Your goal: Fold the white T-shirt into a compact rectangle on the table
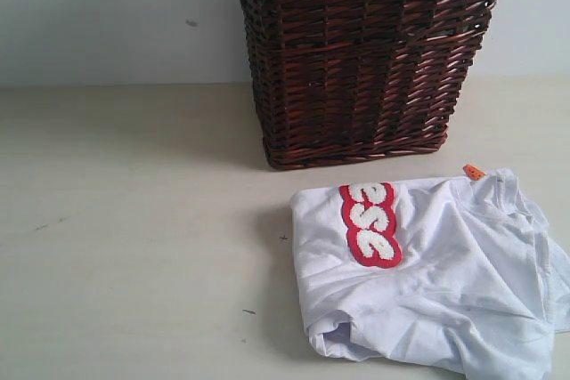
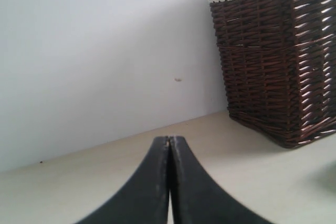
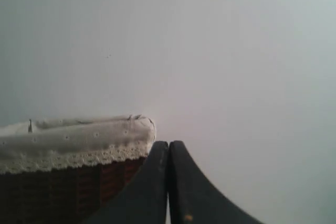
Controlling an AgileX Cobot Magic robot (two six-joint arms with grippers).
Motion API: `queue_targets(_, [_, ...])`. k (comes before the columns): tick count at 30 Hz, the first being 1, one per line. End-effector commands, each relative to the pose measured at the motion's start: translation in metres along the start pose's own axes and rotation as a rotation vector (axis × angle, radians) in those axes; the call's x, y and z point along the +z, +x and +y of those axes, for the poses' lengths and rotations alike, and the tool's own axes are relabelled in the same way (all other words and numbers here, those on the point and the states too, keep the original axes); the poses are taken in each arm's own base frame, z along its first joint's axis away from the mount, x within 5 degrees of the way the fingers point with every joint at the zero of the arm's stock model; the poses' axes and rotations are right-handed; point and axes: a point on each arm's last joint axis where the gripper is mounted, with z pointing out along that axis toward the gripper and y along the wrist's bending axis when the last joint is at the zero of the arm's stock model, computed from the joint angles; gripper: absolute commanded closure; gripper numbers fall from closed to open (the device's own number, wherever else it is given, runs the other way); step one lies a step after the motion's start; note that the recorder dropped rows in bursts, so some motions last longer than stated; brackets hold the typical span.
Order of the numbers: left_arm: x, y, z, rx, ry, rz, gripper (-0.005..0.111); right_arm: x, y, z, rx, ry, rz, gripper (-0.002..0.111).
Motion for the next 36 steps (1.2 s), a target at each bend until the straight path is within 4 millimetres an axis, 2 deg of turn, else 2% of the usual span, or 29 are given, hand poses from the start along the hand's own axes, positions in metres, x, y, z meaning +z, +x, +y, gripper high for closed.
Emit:
queue_targets(1, [-0.001, -0.001, 0.0, -0.003, -0.007, -0.01, 0.107, -0.015, 0.049, -0.001, -0.108, 0.001, 0.067, 0.108])
queue_targets(4, [-0.001, -0.001, 0.0, -0.003, -0.007, -0.01, 0.107, -0.016, 0.084, -0.002, -0.156, -0.003, 0.164, 0.108])
queue_targets(7, [-0.001, -0.001, 0.0, -0.003, -0.007, -0.01, 0.107, -0.018, 0.099, -0.001, -0.182, -0.022, 0.225, 0.108])
queue_targets(10, [-0.001, -0.001, 0.0, -0.003, -0.007, -0.01, 0.107, -0.016, 0.092, -0.003, -0.192, 0.026, 0.227, 0.108])
queue_targets(17, [-0.001, -0.001, 0.0, -0.003, -0.007, -0.01, 0.107, 0.013, 0.061, -0.014, -0.167, 0.155, 0.262, 0.108])
queue_targets(21, [-0.001, -0.001, 0.0, -0.003, -0.007, -0.01, 0.107, 0.013, 0.068, -0.013, -0.136, 0.139, 0.298, 0.108])
queue_targets(26, [-0.001, -0.001, 0.0, -0.003, -0.007, -0.01, 0.107, -0.003, 0.086, -0.009, -0.143, 0.102, 0.275, 0.108])
queue_targets(30, [-0.001, -0.001, 0.0, -0.003, -0.007, -0.01, 0.107, -0.017, 0.087, -0.007, -0.148, 0.1, 0.184, 0.108])
queue_targets(36, [-0.001, -0.001, 0.0, -0.003, -0.005, -0.006, 0.107, -0.017, 0.087, -0.008, -0.151, 0.115, 0.169, 0.108])
